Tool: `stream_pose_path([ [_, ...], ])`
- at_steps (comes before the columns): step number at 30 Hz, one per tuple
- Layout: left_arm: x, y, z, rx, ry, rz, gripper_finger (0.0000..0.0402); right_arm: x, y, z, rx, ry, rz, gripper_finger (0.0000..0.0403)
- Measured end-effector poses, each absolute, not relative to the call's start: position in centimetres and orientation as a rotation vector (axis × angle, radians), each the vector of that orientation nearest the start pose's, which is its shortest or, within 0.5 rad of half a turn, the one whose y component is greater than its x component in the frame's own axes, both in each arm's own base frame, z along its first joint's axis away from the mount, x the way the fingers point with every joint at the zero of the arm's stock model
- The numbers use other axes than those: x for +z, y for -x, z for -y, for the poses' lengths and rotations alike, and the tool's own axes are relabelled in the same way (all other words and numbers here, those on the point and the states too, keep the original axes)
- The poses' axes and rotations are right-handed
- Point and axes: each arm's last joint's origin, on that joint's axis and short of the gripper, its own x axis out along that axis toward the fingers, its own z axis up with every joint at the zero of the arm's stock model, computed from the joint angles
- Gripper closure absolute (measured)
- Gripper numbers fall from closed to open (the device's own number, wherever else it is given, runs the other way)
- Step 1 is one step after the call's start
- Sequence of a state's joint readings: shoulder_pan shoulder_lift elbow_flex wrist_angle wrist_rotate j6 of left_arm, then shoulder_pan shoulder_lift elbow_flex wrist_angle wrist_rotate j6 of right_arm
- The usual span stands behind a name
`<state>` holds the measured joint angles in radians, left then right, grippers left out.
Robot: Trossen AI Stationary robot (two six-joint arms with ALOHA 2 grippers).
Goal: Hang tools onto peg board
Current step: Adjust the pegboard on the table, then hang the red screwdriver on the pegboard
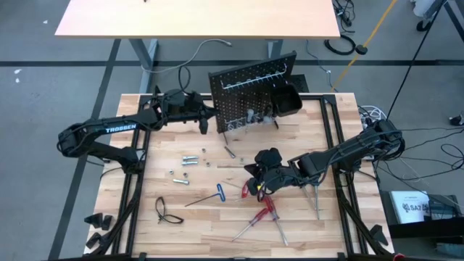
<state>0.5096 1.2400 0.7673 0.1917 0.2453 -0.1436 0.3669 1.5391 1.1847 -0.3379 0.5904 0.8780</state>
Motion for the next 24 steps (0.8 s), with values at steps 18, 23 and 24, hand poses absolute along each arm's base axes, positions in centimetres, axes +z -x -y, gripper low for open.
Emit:
stream_pose_path([
  [18,27.5,-22.8,-11.9,0.099,0.294,-0.270,0.0401,27.3,-31.0,-11.7,-0.283,-0.710,-0.676,0.0403],
  [23,28.6,-21.9,-9.7,0.055,0.283,-0.291,0.0401,27.1,-30.7,-12.2,-0.279,-0.755,-0.706,0.0403],
  [24,28.7,-21.8,-9.2,0.044,0.283,-0.299,0.0401,27.1,-30.6,-12.2,-0.288,-0.765,-0.715,0.0403],
])
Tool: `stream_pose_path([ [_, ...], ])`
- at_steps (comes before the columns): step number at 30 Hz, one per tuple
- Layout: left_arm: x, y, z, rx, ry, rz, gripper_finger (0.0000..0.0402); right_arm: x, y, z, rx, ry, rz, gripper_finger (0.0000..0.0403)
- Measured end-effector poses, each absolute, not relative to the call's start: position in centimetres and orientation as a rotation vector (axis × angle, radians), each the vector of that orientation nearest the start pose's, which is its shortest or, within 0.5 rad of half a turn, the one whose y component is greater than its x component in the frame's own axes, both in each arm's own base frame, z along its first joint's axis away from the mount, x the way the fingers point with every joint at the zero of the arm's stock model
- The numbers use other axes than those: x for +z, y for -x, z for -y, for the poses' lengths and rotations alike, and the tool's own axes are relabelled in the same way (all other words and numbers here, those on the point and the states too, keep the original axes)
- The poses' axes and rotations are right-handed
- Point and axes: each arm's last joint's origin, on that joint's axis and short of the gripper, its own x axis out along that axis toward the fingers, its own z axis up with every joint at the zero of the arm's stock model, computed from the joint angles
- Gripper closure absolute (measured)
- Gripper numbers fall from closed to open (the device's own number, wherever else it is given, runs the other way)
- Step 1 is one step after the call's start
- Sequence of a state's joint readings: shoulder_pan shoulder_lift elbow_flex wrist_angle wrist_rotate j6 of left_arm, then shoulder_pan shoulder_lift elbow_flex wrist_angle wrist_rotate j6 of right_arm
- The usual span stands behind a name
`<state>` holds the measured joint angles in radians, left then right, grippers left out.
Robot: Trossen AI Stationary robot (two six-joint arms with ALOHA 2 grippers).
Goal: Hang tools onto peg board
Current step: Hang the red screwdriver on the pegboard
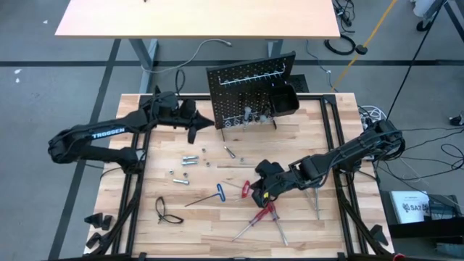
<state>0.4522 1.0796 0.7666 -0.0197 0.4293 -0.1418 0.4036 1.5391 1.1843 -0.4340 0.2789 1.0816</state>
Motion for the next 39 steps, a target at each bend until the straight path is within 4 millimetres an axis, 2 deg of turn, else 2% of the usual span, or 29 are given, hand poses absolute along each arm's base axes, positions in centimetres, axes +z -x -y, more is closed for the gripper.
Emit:
stream_pose_path([
  [10,28.2,-21.3,-5.7,-0.075,0.249,-0.439,0.0402,26.8,-30.2,-12.7,-0.271,-0.902,-0.810,0.0403],
  [20,29.9,-19.7,-2.9,-0.045,0.172,-0.380,0.0402,26.4,-29.7,-12.7,-0.303,-0.945,-0.881,0.0403],
  [30,26.5,-17.8,-1.1,0.030,0.338,-0.426,0.0402,26.3,-29.9,-11.9,-0.288,-0.810,-0.873,0.0403],
  [39,25.7,-17.0,1.3,0.158,0.452,-0.393,0.0402,26.3,-30.4,-10.6,-0.221,-0.608,-0.874,0.0403],
])
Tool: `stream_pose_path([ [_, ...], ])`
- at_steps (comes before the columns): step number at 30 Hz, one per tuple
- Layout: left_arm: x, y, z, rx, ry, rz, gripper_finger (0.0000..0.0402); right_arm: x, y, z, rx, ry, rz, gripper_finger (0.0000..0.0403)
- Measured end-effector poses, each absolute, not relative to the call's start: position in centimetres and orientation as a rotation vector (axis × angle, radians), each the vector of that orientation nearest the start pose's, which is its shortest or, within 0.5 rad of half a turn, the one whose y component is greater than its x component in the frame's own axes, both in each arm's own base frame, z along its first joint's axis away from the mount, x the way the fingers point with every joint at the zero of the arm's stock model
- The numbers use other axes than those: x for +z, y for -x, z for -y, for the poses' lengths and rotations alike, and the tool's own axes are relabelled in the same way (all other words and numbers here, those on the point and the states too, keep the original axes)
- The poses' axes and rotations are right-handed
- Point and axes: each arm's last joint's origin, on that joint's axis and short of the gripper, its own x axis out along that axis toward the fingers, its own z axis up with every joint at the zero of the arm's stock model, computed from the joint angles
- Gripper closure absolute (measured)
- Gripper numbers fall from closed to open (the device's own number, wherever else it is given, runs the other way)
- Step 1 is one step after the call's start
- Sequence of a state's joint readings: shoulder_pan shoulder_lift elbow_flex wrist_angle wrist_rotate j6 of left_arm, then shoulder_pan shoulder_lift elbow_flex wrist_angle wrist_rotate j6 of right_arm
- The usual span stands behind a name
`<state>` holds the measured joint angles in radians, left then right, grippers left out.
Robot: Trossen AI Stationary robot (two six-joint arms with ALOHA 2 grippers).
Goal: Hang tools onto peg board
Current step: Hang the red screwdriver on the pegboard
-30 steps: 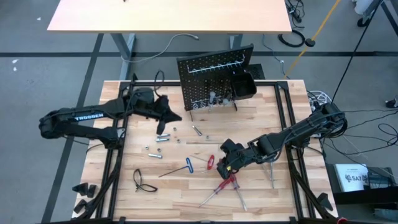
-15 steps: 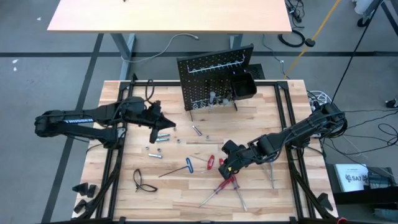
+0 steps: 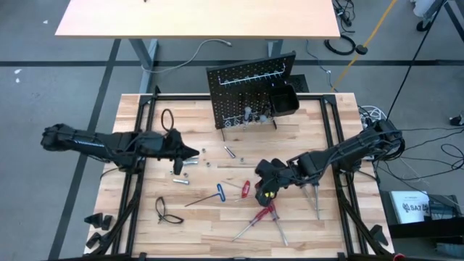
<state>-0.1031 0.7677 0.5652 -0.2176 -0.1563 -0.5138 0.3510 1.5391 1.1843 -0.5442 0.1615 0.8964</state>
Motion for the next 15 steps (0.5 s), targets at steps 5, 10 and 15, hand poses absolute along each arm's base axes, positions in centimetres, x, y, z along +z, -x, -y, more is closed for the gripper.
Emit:
stream_pose_path([
  [5,25.5,-16.9,2.9,0.222,0.511,-0.373,0.0402,26.3,-30.6,-10.0,-0.151,-0.536,-0.900,0.0381],
  [10,25.1,-16.8,4.9,0.253,0.576,-0.366,0.0401,26.2,-30.8,-9.4,-0.121,-0.462,-0.910,0.0327],
  [15,24.6,-16.6,6.9,0.243,0.622,-0.380,0.0402,26.3,-30.9,-9.0,-0.120,-0.436,-0.906,0.0273],
])
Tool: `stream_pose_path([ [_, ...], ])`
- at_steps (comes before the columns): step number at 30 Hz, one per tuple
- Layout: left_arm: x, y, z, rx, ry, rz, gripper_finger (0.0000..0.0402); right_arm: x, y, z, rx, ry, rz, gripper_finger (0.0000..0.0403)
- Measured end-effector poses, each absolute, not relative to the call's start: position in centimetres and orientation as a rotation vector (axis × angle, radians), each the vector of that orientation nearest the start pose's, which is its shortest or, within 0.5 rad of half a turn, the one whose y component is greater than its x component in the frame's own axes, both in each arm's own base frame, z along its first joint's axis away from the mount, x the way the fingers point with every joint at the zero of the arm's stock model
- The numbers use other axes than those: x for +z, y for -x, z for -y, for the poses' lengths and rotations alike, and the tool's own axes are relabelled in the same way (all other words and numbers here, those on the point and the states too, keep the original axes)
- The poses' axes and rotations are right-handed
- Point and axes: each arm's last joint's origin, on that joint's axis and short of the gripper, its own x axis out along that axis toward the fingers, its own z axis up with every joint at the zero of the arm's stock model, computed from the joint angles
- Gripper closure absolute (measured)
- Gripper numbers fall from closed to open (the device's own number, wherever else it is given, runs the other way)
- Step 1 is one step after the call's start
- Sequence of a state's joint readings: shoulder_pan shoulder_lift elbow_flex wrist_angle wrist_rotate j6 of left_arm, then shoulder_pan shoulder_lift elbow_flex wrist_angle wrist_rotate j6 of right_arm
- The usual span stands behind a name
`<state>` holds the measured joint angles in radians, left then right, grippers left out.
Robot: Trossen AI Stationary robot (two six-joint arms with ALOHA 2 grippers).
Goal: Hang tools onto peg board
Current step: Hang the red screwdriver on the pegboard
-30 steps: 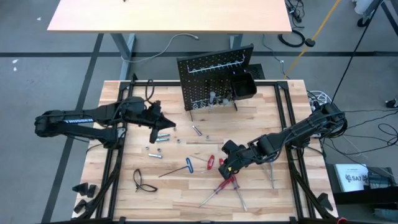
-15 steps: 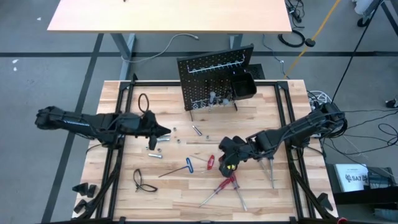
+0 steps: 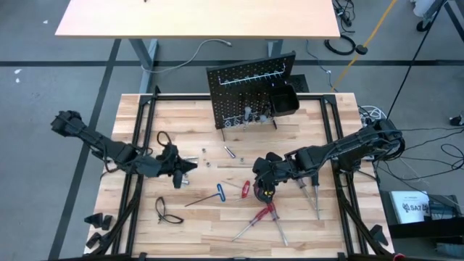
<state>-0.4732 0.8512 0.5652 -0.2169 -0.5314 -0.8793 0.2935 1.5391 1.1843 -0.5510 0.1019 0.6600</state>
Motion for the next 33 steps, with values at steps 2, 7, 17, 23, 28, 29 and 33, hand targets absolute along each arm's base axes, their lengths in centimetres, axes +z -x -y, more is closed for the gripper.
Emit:
stream_pose_path([
  [2,24.4,-16.5,7.6,0.222,0.610,-0.396,0.0402,26.3,-30.9,-9.0,-0.135,-0.461,-0.904,0.0258],
  [7,24.1,-16.1,8.7,0.156,0.552,-0.437,0.0402,26.3,-30.9,-9.4,-0.203,-0.620,-0.887,0.0237],
  [17,23.3,-15.7,9.7,-0.101,0.446,-0.631,0.0399,27.3,-30.7,-12.9,-0.281,-0.946,-0.700,0.0250],
  [23,22.7,-15.9,9.8,-0.111,0.359,-0.666,0.0374,27.3,-29.3,-16.0,-0.302,-1.124,-0.706,0.0260],
  [28,22.5,-16.4,10.2,-0.161,0.268,-0.653,0.0343,26.6,-28.5,-18.6,-0.313,-1.214,-0.696,0.0266],
  [29,22.5,-16.6,10.3,-0.181,0.257,-0.643,0.0335,26.3,-28.4,-19.0,-0.316,-1.222,-0.705,0.0266],
  [33,22.8,-17.6,11.0,-0.211,0.278,-0.564,0.0300,25.2,-28.5,-20.0,-0.321,-1.225,-0.745,0.0266],
])
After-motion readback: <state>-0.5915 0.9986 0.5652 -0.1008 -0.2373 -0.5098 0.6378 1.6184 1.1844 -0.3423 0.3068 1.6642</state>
